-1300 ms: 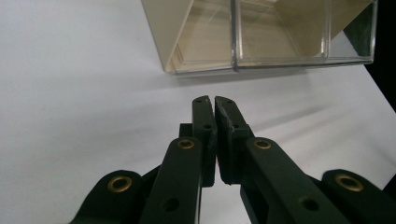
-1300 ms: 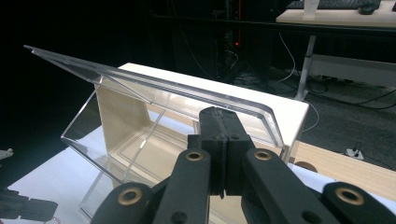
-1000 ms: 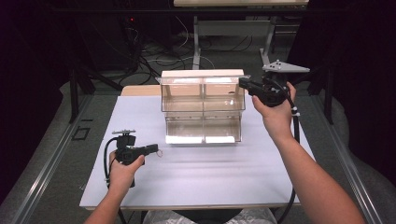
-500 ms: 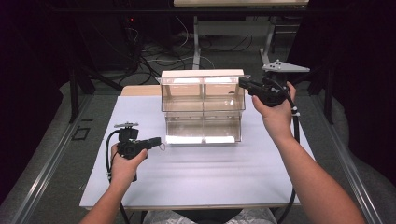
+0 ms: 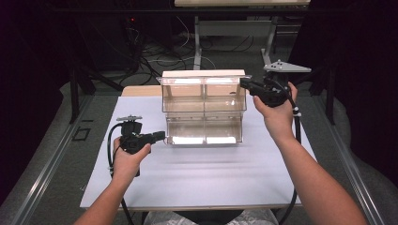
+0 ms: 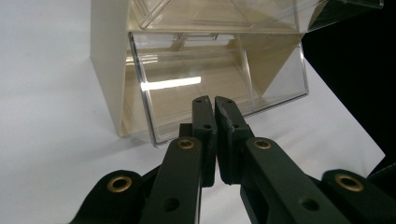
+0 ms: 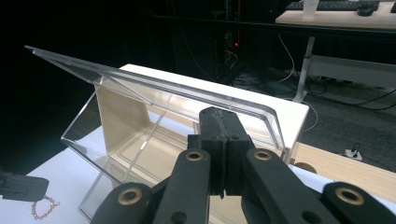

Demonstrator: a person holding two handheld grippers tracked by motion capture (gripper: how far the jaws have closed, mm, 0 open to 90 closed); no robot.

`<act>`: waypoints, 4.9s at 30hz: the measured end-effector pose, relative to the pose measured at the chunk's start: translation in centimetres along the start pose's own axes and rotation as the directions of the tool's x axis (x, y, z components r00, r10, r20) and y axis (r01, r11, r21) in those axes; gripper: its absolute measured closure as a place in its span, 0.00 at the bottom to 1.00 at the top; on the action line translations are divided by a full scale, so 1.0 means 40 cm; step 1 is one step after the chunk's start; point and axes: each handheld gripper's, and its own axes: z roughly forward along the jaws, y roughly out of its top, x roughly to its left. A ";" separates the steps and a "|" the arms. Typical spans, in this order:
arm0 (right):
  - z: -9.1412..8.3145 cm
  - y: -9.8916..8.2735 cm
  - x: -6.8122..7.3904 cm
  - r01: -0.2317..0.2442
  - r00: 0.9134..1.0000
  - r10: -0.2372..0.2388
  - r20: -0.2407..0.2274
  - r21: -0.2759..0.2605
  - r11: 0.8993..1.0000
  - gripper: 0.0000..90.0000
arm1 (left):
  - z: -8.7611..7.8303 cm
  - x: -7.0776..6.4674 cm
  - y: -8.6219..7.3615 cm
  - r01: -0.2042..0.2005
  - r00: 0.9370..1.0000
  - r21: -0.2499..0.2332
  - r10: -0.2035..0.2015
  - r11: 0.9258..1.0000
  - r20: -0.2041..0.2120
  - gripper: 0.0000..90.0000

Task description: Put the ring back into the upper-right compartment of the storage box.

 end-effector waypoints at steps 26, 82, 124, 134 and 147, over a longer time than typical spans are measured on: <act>0.001 0.000 0.002 -0.001 1.000 0.001 0.000 0.001 1.000 1.00 | 0.009 -0.074 0.070 -0.064 0.996 -0.008 0.065 0.998 0.053 0.97; 0.001 -0.001 0.001 -0.005 1.000 0.005 -0.006 -0.002 1.000 1.00 | 0.102 -0.216 0.208 -0.085 0.989 -0.062 0.091 0.995 0.113 0.97; 0.002 -0.002 0.000 -0.014 1.000 0.014 -0.009 -0.009 1.000 1.00 | 0.207 -0.252 0.232 -0.058 0.996 -0.115 0.065 0.992 0.062 0.97; 0.002 -0.002 0.000 -0.015 1.000 0.014 -0.011 -0.011 1.000 1.00 | 0.220 -0.254 0.230 -0.061 0.998 -0.143 0.065 0.988 0.026 0.97; 0.002 -0.003 -0.001 -0.013 1.000 0.013 -0.011 -0.014 1.000 1.00 | 0.235 -0.260 0.224 -0.067 0.997 -0.145 0.071 0.987 0.022 0.97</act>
